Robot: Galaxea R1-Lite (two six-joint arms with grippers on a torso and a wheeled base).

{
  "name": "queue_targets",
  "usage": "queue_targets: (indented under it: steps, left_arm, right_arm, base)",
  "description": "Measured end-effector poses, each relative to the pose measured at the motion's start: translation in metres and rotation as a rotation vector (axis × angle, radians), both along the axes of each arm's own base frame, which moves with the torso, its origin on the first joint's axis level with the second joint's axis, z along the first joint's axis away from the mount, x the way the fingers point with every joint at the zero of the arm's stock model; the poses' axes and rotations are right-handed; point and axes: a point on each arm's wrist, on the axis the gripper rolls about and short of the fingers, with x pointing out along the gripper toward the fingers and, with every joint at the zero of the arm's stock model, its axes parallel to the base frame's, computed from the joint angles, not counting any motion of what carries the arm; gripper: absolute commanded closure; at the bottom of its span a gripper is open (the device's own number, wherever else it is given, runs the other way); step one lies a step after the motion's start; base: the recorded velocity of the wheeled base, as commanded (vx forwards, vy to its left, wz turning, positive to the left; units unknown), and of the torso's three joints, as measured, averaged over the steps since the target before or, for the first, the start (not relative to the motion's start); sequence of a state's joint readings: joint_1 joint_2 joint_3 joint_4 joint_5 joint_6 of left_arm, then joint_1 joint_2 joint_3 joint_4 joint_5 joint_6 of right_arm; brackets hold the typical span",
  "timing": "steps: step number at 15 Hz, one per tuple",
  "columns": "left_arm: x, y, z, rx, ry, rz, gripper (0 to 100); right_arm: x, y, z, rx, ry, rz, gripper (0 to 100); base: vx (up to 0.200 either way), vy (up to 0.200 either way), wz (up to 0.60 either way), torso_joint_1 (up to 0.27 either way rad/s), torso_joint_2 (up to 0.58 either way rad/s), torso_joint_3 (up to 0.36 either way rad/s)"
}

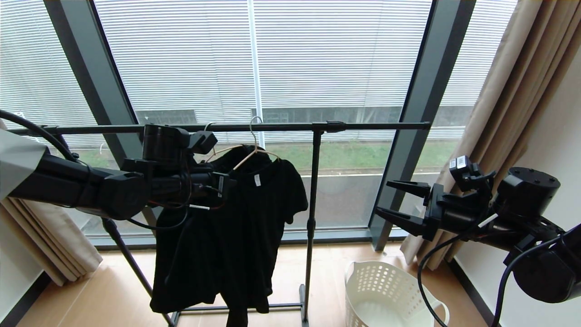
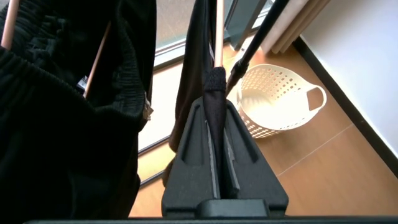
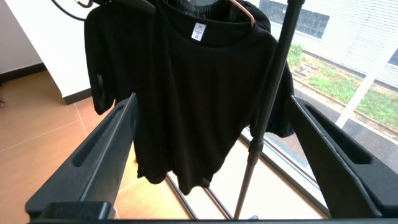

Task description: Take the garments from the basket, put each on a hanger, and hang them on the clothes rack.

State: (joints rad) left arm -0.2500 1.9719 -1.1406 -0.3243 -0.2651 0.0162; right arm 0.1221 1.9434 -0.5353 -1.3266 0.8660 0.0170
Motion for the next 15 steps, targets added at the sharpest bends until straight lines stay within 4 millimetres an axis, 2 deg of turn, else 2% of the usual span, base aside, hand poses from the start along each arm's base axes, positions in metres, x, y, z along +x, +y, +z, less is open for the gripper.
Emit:
queue_targets:
  steps: [1,9,13,15]
  left_arm:
    - [0.000,0.000,0.000,0.000,0.001,0.000,0]
    - [-0.010,0.002,0.005,-0.019,0.011,0.008,0]
    - [-0.026,0.007,0.014,-0.022,0.000,0.011,0]
    - [-0.040,0.011,0.021,-0.024,-0.009,0.016,0]
  right_arm:
    - [0.000,0.000,0.000,0.000,0.000,0.000,0]
    - [0.000,0.000,0.000,0.000,0.000,0.000,0]
    - [0.000,0.000,0.001,0.000,-0.003,-0.002,0]
    - [0.000,0.000,0.001,-0.009,-0.019,-0.004,0]
  base:
    - [0.000,0.000,0.00,0.000,0.00,0.000]
    - [0.000,0.000,0.00,0.000,0.00,0.000]
    - [0.000,0.000,0.00,0.000,0.00,0.000]
    - [0.000,0.000,0.00,0.000,0.00,0.000]
